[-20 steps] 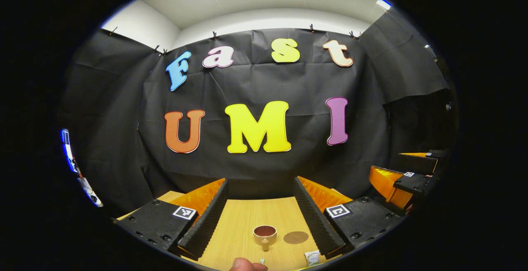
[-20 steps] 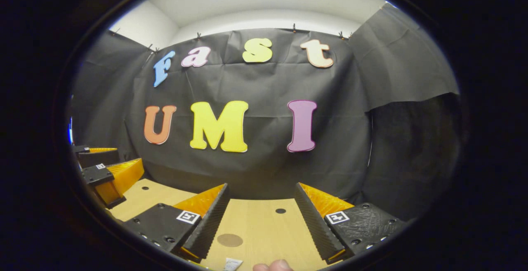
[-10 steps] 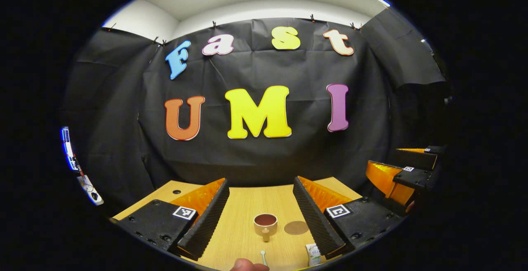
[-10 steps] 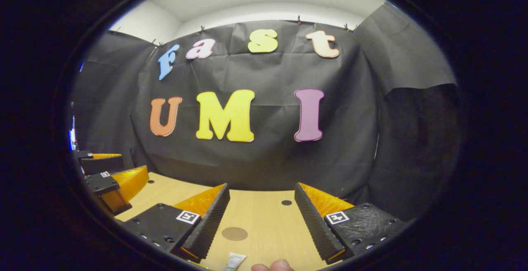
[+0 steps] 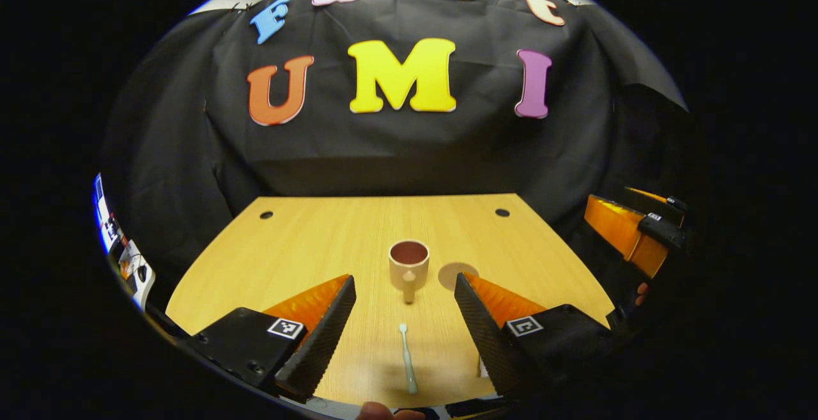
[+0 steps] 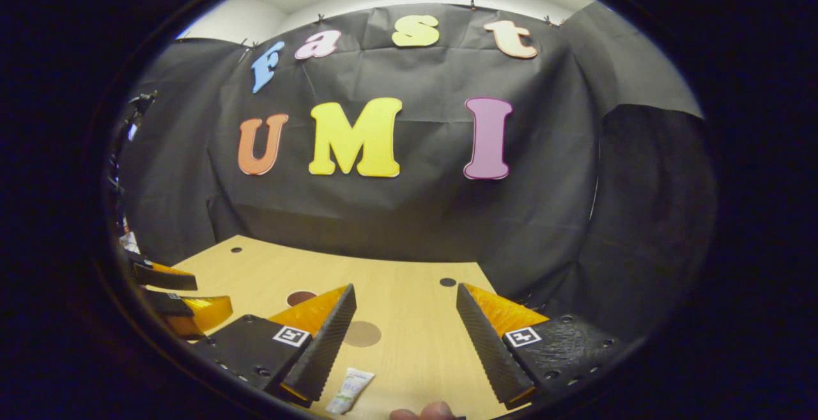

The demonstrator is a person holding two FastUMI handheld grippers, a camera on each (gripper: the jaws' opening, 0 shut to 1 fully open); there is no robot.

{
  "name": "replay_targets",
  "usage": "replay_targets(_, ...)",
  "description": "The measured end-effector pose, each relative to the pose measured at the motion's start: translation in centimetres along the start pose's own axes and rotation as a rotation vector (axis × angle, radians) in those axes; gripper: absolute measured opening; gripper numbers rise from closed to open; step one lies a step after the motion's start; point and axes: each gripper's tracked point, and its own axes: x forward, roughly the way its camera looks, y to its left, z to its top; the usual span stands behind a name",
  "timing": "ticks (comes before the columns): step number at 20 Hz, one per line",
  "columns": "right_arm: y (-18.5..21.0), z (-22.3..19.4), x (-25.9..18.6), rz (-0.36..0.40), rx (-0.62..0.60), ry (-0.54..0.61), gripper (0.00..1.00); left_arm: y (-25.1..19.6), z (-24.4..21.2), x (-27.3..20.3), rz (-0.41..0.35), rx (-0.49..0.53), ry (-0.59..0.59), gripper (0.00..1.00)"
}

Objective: Put the toothbrush and toothpaste on the desktop into the cup, then pick up the cup and place it on the coaster on the desktop.

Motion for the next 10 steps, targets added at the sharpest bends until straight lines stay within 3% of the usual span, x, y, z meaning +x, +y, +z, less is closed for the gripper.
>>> replay_targets(3,0.1,-1.9,0.3,0.006,-0.012,0.044,0.95,0.0,-4.6,1.0,-0.012,-0.007,0.153,0.99)
replay_targets(6,0.2,-3.7,0.4,-0.001,-0.017,0.087,0.95,0.6,-7.9,3.0,-0.009,0.011,0.226,0.99)
replay_targets(10,0.3,-5.8,0.2,-0.007,-0.033,0.141,0.98,0.4,-11.7,5.7,-0.014,-0.057,0.34,0.99)
